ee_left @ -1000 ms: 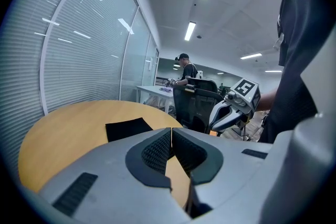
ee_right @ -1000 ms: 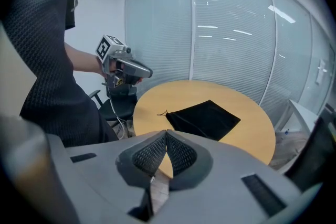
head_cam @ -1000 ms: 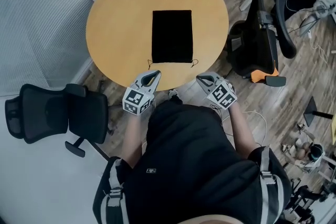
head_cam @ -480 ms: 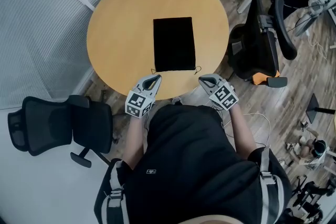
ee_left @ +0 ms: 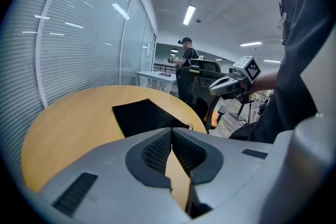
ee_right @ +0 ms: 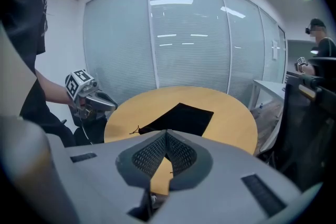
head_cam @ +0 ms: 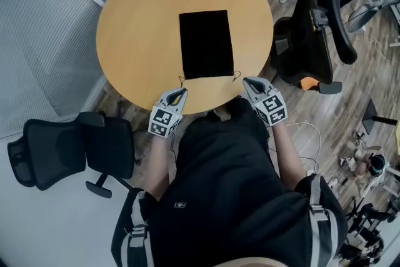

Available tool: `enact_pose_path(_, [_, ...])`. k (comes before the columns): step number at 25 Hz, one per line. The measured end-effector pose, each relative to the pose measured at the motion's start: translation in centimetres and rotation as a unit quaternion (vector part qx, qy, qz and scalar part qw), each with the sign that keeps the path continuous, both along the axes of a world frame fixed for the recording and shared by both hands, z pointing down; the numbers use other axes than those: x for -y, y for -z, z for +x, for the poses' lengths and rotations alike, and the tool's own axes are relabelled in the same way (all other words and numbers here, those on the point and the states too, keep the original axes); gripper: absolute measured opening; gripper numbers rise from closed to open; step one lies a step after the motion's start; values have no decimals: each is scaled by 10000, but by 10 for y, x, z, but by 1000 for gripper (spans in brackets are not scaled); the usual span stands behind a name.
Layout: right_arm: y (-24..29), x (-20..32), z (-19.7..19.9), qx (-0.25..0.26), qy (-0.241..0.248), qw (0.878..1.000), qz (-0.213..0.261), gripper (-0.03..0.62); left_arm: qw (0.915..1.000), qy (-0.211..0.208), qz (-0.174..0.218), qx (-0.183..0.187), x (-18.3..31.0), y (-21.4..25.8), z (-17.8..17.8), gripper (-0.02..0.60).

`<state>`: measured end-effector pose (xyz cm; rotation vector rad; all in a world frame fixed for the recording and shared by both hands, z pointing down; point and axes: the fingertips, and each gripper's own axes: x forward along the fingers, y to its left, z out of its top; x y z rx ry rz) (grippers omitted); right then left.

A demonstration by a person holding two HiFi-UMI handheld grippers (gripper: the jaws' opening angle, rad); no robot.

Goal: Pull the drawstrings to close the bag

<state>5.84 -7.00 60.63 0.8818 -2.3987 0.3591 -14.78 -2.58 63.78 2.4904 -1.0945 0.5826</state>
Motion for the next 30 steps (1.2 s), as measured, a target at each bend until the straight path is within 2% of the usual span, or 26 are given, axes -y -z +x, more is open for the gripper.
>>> enact_pose_path(11, [-38,5,3,-250,120,9990,-346,58,9967,595,-540,126,7,-55,-26,17])
enact_pose_path(15, [-50,14,3,-310,124,9983,-468,58,9950,589,-772,245,14,-80,-23,17])
enact_pose_path(21, [-61,15,0,-442,209,9968,-636,58,9847,898,-1448,374,17,-130,-36,19])
enact_pose_path(26, [-75,13,4,-560,88,9951,-805,58,9785,904,-1746,631,21,-155,-36,108])
enact_pose_path(30, [-105,21,12,-876,-418,9919,-815,60,9755,943,-1803,838,27,-165,-35,127])
